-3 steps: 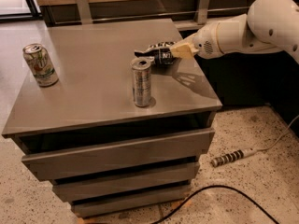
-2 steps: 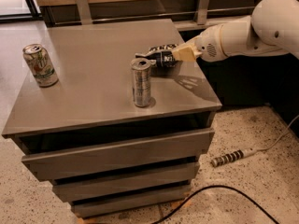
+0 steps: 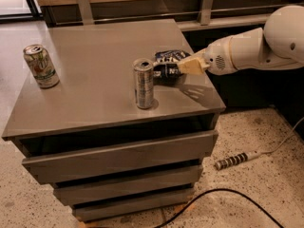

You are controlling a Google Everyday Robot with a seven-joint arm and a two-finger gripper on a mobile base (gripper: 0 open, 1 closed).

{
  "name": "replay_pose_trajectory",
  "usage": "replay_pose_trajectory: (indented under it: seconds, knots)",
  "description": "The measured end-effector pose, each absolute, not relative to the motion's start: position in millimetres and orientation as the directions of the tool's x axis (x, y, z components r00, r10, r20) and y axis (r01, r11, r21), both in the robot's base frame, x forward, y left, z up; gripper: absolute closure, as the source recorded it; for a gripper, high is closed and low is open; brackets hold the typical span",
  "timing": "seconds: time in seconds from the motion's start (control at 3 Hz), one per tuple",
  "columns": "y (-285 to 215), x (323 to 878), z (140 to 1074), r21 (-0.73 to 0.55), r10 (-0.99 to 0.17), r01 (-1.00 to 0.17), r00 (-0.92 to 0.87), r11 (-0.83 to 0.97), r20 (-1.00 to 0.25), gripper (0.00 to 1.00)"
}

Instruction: Move blue chip bag near redbull can

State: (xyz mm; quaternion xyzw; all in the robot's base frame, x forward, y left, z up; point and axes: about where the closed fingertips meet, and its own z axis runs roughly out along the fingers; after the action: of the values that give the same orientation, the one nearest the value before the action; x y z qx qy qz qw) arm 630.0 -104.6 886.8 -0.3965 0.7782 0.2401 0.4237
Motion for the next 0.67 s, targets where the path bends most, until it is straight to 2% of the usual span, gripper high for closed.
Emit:
replay_pose_trajectory:
  seconds: [0.33,0.67]
  knots:
    - [-105.8,621.2,880.7,0.060,-0.402,-0.819,-0.342,0.570,-0.849,0.99]
    - [-107.6,617.6,875.1,0.080,-0.392,-0.813,-0.361,0.577,-0.846,0.77]
